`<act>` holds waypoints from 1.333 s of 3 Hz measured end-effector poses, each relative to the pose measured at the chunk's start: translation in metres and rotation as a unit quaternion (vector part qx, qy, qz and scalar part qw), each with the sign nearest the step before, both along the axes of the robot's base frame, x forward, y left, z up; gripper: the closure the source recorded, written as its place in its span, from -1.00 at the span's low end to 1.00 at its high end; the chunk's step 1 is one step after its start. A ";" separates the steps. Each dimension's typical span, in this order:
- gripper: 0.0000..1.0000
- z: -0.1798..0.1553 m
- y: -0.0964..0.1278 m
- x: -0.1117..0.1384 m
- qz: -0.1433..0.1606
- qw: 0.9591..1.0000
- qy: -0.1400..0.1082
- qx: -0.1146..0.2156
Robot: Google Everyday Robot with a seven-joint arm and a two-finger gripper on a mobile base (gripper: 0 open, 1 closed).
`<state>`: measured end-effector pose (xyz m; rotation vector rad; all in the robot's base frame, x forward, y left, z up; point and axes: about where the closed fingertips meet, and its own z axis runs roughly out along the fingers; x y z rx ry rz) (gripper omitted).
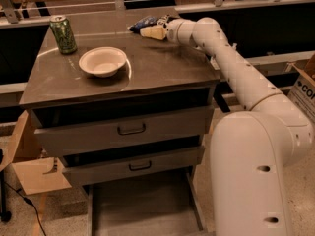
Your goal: Place blue chip bag into bottom drawer
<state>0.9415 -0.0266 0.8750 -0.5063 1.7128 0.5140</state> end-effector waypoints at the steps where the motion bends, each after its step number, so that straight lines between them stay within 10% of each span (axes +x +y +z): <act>1: -0.24 -0.001 0.002 0.007 -0.005 1.000 0.002 -0.002; 4: 1.00 0.006 -0.038 -0.017 -0.036 0.999 0.018 -0.033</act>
Offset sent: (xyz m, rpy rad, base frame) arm 0.0095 -0.0170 -0.0031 -0.0543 0.0344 -0.0672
